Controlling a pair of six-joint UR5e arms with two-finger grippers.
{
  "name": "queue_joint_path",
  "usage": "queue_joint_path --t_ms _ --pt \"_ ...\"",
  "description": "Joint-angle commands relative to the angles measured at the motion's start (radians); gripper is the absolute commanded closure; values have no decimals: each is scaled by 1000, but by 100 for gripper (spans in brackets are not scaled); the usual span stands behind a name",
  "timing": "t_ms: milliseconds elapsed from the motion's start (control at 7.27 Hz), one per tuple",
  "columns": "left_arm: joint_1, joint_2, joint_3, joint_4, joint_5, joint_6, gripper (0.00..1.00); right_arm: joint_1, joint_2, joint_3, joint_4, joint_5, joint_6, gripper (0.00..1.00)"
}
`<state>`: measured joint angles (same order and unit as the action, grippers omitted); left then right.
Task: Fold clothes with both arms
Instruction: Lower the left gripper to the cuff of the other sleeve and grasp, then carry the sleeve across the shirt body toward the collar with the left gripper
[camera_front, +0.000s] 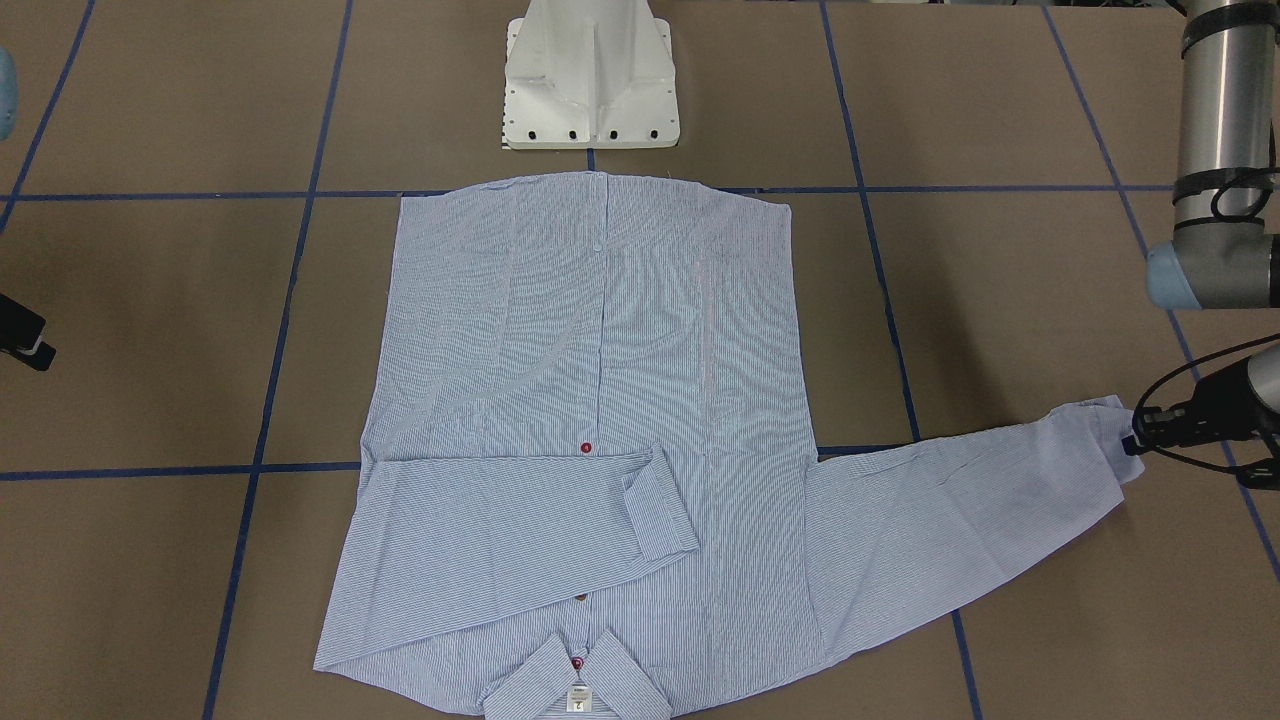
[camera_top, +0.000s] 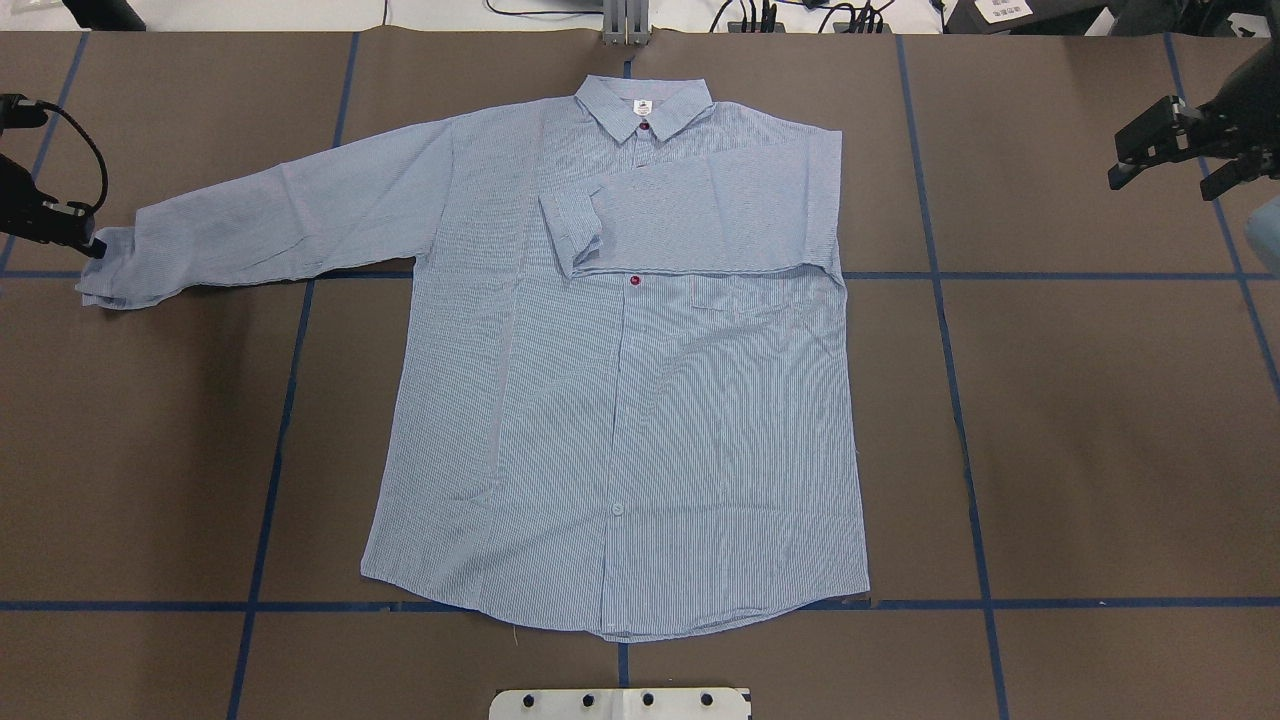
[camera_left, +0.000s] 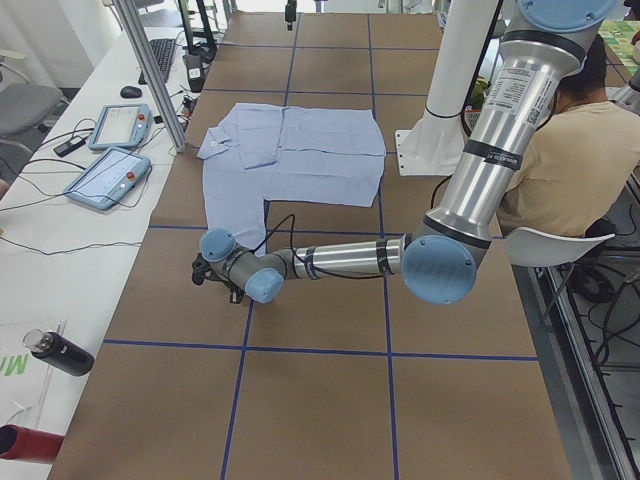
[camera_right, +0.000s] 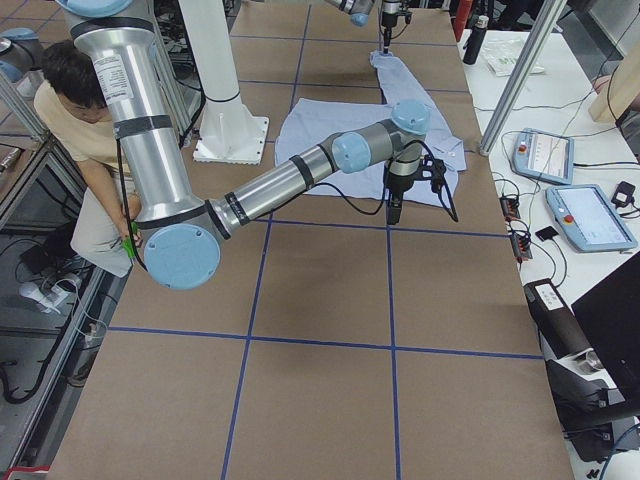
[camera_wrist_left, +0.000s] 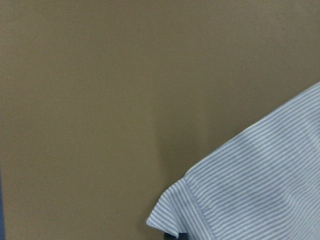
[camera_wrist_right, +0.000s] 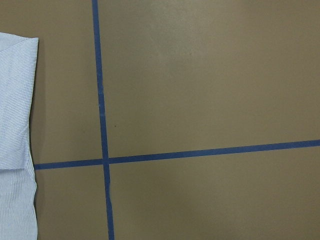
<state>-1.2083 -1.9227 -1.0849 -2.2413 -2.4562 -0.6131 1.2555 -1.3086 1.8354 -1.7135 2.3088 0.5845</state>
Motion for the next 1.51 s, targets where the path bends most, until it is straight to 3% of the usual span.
queue_joint_path --t_ms 0,138,413,688,963,1238,1376 --pt "1 -53 -154 8 -89 -324 100 15 -15 2 0 9 -26 0" --pt "7 -96 -226 8 -95 -522 100 18 -24 4 0 9 -28 0" --pt "158 -221 -286 6 -78 -849 100 30 -41 4 0 11 -44 0" --pt "328 -388 -279 2 70 -1136 100 39 -64 4 -2 9 -80 0" --pt "462 -531 -191 -11 265 -1250 100 39 -80 4 0 8 -80 0" --pt "515 -695 -26 -30 331 -1297 100 39 -86 5 0 6 -77 0" --pt "520 -716 -20 -34 350 -1306 100 38 -89 5 0 6 -74 0"
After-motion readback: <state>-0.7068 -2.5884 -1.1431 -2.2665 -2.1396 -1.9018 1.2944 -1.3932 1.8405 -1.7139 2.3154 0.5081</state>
